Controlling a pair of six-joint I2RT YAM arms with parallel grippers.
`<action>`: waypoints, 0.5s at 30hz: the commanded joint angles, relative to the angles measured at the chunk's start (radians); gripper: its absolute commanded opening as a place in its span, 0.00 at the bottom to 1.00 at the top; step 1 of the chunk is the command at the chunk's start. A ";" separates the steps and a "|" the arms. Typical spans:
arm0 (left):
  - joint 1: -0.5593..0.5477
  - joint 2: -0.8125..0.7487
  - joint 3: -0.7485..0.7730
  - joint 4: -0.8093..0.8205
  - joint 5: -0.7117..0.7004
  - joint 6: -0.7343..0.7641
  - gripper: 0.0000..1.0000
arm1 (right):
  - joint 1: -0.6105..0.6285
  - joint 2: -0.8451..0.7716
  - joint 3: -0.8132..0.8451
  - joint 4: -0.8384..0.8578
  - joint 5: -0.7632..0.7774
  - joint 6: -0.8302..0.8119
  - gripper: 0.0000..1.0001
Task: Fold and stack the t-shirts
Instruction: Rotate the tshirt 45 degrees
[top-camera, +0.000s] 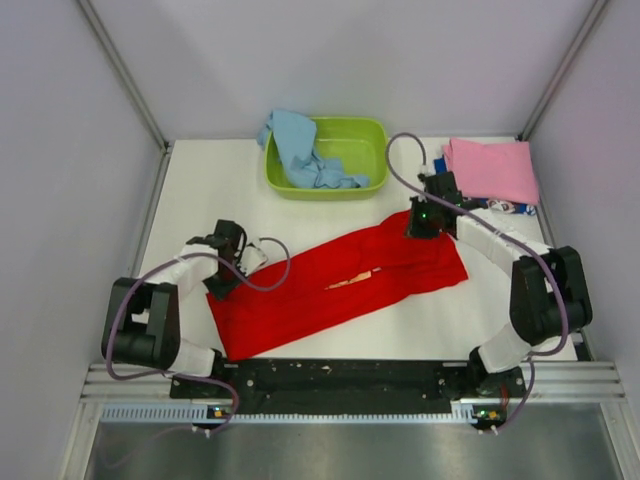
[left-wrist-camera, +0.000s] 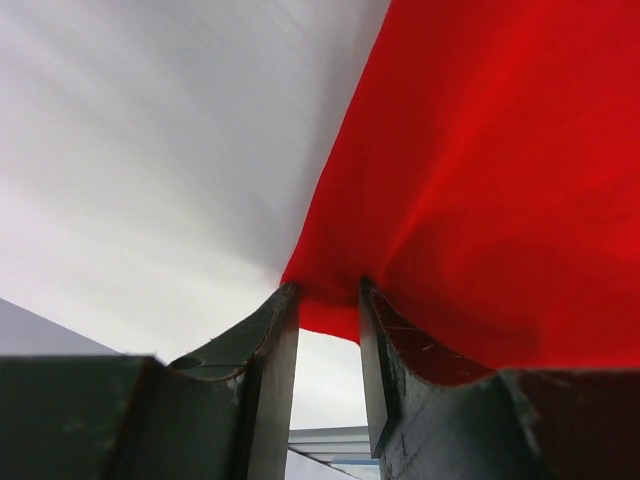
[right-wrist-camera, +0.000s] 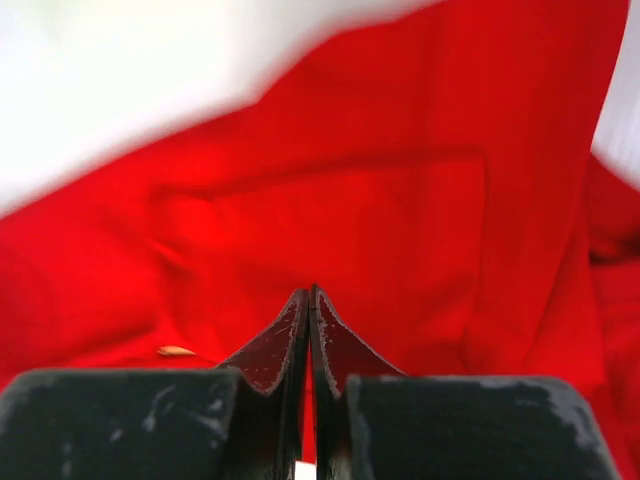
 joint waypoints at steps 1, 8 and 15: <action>0.007 -0.058 -0.055 -0.037 0.003 -0.003 0.36 | -0.020 0.043 -0.157 0.024 0.041 0.079 0.00; 0.027 -0.223 -0.051 -0.134 -0.027 0.031 0.40 | -0.104 0.032 -0.233 0.018 0.076 0.079 0.00; -0.108 -0.279 0.150 -0.344 0.252 -0.001 0.40 | -0.104 -0.001 -0.157 0.006 0.058 0.053 0.00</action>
